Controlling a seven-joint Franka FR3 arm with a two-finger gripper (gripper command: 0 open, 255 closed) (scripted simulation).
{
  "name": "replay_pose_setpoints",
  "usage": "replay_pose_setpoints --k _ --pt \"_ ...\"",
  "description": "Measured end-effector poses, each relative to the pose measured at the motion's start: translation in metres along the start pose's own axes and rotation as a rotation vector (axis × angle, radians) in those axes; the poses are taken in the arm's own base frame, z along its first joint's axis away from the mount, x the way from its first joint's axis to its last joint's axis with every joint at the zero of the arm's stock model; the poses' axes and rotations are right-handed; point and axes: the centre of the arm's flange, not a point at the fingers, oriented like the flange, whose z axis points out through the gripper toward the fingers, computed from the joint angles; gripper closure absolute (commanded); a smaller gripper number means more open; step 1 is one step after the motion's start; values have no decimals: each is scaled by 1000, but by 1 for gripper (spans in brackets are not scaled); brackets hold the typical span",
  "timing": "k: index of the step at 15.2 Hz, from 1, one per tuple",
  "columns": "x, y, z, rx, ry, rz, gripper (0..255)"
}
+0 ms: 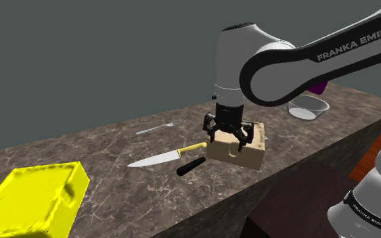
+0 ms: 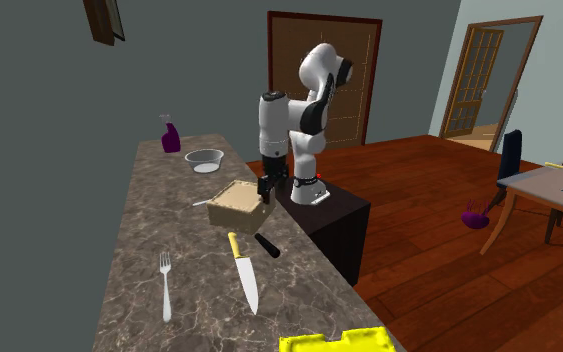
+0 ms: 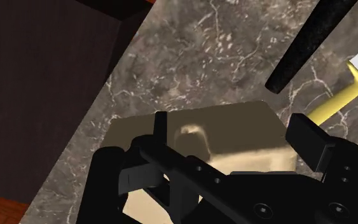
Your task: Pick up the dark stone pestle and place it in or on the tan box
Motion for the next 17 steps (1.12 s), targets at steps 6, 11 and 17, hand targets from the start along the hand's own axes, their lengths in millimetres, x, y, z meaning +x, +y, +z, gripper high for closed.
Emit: replay_pose_setpoints --k 6,11,17 --pt "-25 -64 42 -18 -25 211 0" --pt "-34 -108 74 -26 -40 362 0" --pt "-34 -112 108 -27 -39 377 0"
